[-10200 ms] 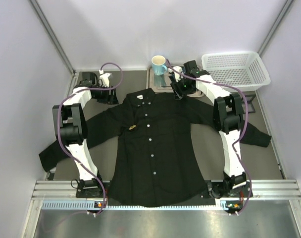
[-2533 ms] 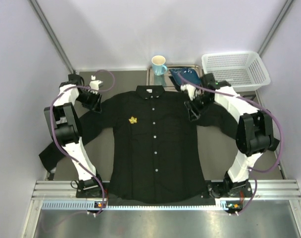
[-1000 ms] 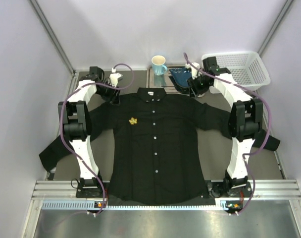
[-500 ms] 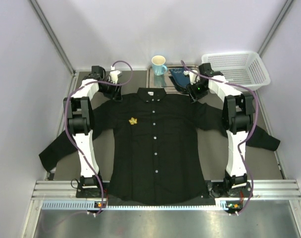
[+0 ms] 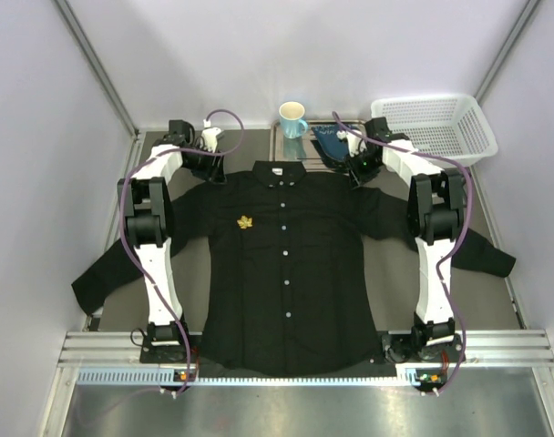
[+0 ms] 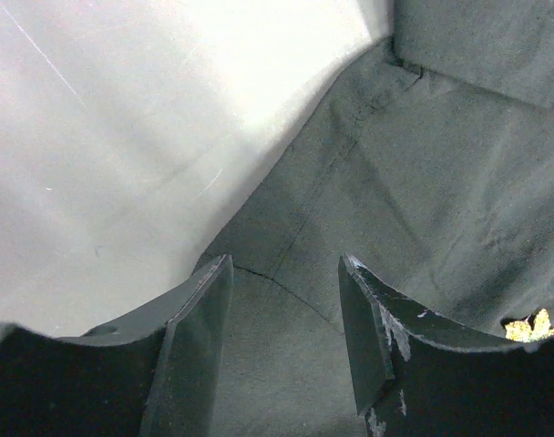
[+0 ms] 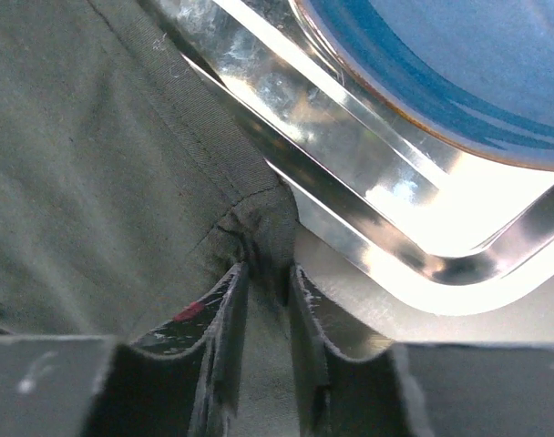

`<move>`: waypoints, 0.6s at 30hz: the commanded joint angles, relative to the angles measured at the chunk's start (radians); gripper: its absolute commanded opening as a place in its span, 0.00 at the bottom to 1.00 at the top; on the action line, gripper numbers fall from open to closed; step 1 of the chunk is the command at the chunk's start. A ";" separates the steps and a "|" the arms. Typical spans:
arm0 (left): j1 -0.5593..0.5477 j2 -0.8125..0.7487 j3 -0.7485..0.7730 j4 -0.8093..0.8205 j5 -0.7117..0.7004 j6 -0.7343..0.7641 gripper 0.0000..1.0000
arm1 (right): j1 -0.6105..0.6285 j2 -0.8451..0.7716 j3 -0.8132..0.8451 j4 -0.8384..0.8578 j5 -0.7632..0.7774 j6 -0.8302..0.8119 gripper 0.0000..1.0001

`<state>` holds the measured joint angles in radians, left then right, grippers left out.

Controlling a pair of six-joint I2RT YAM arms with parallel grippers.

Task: Pin the brooch onto the clothing

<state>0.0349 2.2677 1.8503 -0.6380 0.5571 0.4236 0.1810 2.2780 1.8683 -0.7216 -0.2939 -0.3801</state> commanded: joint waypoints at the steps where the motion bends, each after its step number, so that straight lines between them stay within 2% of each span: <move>1: 0.007 0.021 0.055 0.031 0.020 -0.022 0.56 | 0.005 0.003 0.043 0.022 -0.033 -0.002 0.20; 2: 0.007 0.023 0.055 0.031 0.020 -0.023 0.56 | 0.005 0.002 0.043 0.022 -0.030 -0.003 0.06; 3: 0.007 0.024 0.056 0.031 0.021 -0.023 0.56 | 0.003 -0.002 0.045 0.024 -0.021 -0.005 0.01; 9: 0.008 0.030 0.056 0.037 0.020 -0.031 0.56 | 0.005 -0.051 0.031 0.066 0.025 0.007 0.00; 15: 0.010 0.033 0.058 0.047 0.023 -0.040 0.56 | 0.003 -0.156 -0.081 0.252 0.084 0.030 0.00; 18: 0.011 0.035 0.059 0.054 0.021 -0.043 0.56 | 0.005 -0.155 -0.094 0.287 0.104 0.033 0.00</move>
<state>0.0387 2.3005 1.8759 -0.6228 0.5610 0.3939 0.1810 2.2089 1.7802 -0.5694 -0.2386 -0.3626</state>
